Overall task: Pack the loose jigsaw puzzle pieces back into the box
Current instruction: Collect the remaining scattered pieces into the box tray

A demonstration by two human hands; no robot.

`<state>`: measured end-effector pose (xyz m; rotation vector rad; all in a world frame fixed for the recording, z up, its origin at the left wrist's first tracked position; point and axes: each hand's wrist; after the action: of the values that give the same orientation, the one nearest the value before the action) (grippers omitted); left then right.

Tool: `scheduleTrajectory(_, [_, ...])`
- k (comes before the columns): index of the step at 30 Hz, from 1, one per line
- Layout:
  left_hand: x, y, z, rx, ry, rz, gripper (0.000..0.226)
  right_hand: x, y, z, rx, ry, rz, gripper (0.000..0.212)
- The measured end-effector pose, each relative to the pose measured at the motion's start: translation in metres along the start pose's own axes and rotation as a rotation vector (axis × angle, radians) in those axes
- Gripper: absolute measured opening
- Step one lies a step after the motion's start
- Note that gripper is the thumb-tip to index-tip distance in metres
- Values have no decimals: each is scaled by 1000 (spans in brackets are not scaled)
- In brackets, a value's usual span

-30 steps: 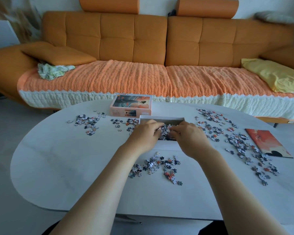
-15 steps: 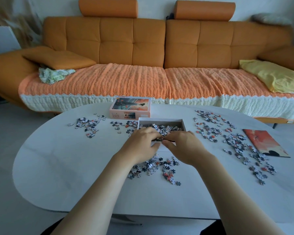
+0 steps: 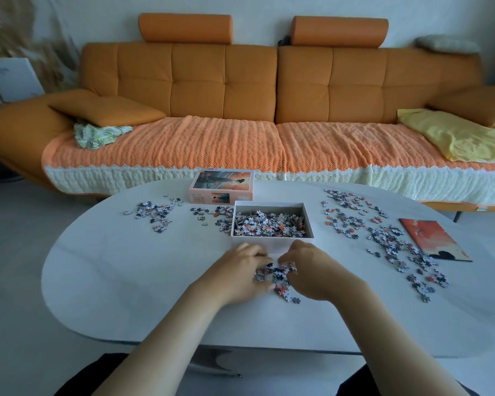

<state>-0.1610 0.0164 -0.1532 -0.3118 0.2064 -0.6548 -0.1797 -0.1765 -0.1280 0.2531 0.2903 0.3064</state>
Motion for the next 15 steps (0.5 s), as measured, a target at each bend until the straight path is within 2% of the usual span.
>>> scheduleTrajectory(5, [-6, -9, -3, -14, -26, -8, 65, -9, 0, 4, 108, 14, 11, 38])
scheduleTrajectory(8, [-10, -14, -9, 11, -38, 36, 82, -18, -10, 14, 161, 82, -34, 56])
scheduleTrajectory(10, [-9, -20, -16, 18, -60, 42, 84, -21, -13, 17, 152, 147, -84, 66])
scheduleTrajectory(12, [-6, -22, -20, 16, -99, 32, 76, -19, -11, 14, 132, 141, -87, 59])
scheduleTrajectory(15, [-1, -19, -18, -16, -136, 13, 56, -12, -4, 8, 156, 27, -32, 33])
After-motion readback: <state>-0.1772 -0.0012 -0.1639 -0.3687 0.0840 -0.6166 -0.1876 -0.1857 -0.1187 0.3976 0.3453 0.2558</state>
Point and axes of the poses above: each hand's wrist, its own x-axis towards the middle knuckle, its own z-axis out of the back of the hand, y = z × x, and after that the axes turned 9 degrees about y, right-handed
